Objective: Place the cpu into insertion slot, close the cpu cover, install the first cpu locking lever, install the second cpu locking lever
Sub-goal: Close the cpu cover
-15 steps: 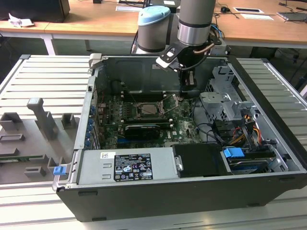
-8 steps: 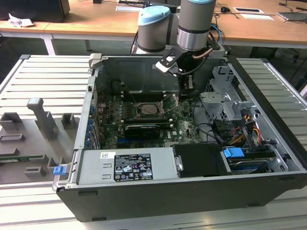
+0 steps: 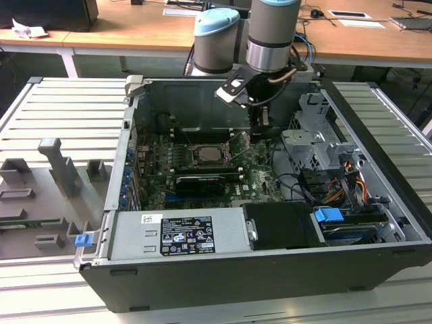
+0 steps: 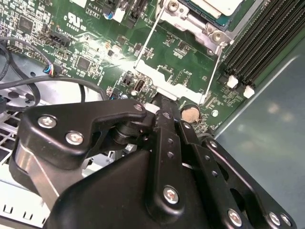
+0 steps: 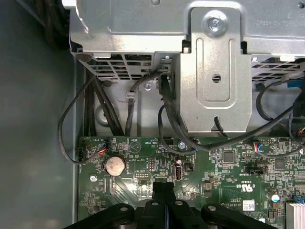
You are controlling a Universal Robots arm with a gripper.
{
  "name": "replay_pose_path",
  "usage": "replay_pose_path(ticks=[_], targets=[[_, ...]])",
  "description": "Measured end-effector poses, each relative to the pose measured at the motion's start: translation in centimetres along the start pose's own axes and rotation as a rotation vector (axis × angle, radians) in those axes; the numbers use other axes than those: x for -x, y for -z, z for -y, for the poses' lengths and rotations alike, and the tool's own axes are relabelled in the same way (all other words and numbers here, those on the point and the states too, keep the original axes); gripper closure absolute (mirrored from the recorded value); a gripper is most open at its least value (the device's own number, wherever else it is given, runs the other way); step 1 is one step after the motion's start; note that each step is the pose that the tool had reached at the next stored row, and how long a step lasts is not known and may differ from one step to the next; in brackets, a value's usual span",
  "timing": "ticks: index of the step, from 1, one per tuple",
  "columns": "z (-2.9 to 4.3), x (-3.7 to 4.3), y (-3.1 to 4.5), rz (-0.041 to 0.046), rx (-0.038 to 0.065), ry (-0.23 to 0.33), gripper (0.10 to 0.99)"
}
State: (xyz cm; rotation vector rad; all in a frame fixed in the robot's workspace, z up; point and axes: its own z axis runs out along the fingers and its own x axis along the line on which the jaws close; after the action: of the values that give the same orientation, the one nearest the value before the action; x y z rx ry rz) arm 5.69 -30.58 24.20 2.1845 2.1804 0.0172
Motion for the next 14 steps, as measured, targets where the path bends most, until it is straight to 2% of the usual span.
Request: replay_pose_path(ticks=[14], targets=[[0.62,0.00,0.02,-0.0001,0.000,0.000,0.980]])
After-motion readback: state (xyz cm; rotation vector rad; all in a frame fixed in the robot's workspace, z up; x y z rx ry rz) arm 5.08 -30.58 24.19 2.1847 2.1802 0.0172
